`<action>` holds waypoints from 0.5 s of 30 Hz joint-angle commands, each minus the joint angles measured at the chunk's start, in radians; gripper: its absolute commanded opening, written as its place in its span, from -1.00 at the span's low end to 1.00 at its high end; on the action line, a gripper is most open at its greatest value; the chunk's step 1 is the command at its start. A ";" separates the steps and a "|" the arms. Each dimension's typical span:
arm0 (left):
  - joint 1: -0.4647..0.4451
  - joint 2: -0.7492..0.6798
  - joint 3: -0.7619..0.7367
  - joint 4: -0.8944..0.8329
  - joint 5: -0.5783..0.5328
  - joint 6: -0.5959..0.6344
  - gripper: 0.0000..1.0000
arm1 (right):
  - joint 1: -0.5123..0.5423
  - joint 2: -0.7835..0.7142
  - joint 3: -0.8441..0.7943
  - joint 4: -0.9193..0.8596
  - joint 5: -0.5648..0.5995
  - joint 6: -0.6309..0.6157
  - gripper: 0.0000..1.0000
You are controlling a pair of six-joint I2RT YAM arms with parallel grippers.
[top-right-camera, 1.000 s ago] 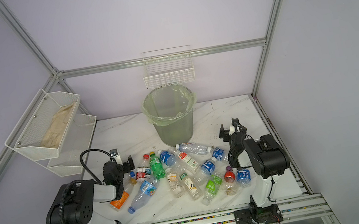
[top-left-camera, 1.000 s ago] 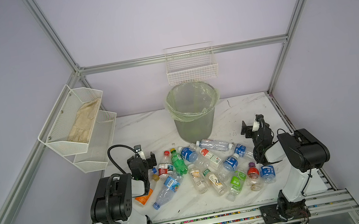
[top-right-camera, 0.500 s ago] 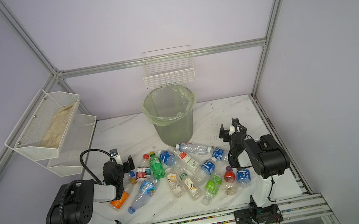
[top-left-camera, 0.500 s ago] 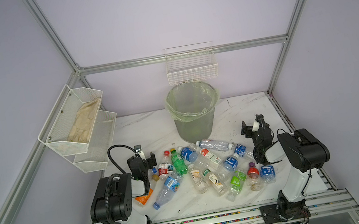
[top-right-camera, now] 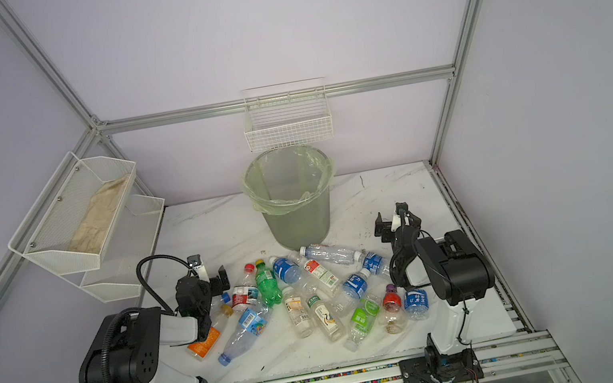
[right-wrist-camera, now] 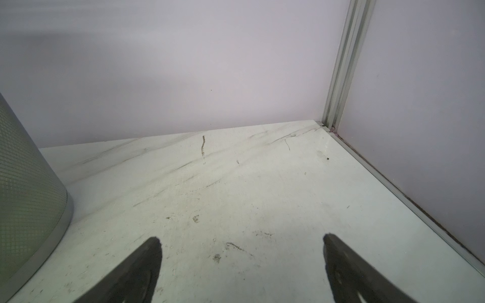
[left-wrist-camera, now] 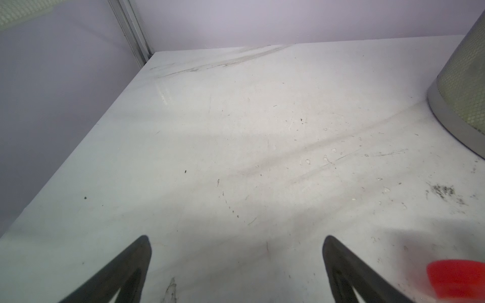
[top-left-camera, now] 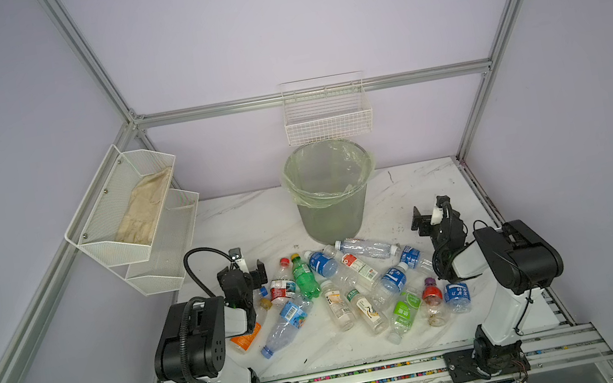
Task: Throw the plastic bottles in the bin
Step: 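Move the left gripper over the bottle pile while the right arm rises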
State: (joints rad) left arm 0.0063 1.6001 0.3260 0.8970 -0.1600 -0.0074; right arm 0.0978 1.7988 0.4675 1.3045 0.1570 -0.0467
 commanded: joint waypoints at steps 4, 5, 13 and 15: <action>0.003 -0.051 0.057 0.029 -0.043 -0.010 0.99 | -0.003 -0.015 0.003 0.021 -0.008 -0.004 0.95; 0.003 -0.081 0.077 -0.034 -0.073 -0.024 0.99 | -0.003 -0.015 0.003 0.022 -0.008 -0.004 0.95; 0.004 -0.343 0.273 -0.450 -0.127 -0.052 0.99 | -0.003 -0.020 -0.001 0.024 -0.006 -0.008 0.95; 0.003 -0.402 0.379 -0.647 -0.123 -0.071 0.99 | -0.003 -0.018 -0.001 0.027 -0.004 -0.007 0.95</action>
State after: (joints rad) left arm 0.0063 1.2709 0.5346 0.4713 -0.2676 -0.0475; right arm 0.0978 1.7988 0.4675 1.3045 0.1566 -0.0467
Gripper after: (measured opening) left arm 0.995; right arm 0.974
